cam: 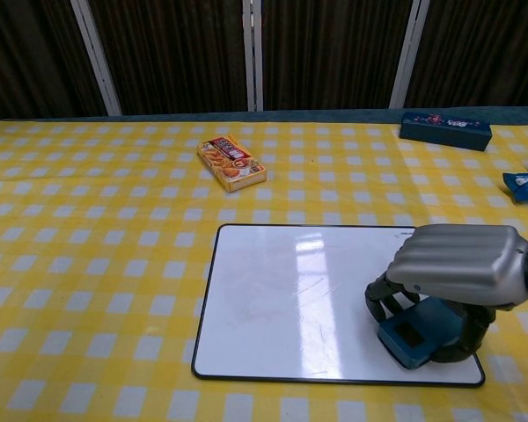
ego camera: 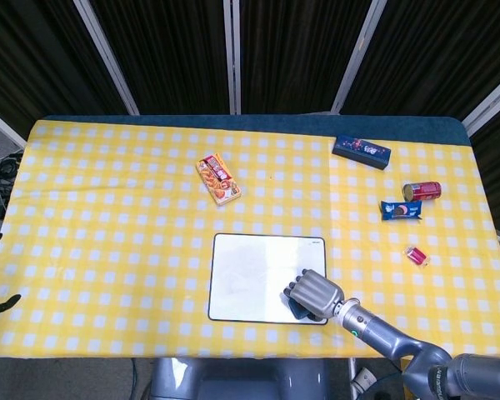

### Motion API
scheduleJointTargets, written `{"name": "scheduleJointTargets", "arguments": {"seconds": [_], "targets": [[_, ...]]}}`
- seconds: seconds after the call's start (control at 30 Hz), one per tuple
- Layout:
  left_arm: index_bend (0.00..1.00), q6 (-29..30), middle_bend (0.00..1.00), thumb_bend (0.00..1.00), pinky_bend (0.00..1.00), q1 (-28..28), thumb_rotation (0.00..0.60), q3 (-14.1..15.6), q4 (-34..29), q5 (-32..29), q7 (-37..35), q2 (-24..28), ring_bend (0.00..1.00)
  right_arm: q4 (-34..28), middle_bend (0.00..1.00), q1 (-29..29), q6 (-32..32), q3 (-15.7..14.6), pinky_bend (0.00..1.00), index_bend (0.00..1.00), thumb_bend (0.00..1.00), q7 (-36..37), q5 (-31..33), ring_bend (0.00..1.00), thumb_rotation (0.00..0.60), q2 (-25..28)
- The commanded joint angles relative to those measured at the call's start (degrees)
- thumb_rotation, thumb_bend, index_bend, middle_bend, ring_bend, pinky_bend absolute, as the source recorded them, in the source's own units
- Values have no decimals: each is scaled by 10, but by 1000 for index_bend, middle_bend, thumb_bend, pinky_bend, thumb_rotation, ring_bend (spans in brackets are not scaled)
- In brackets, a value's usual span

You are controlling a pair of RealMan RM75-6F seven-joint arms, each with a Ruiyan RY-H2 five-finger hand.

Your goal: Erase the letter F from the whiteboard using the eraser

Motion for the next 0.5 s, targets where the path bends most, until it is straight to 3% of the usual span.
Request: {"name": "scheduleJointTargets", "arguments": {"seconds": [0.03, 0.5], "targets": [[0, -2, 0, 0, 0, -1, 600, 0, 1, -1, 0, 0, 0, 33, 585, 4, 1, 18, 429, 548, 498, -4, 20, 501, 600, -21], [0, -4, 0, 0, 0, -1, 600, 0, 2, -3, -1, 0, 0, 102, 584, 24, -3, 69, 429, 548, 499, -26, 101, 501, 600, -58]]}}
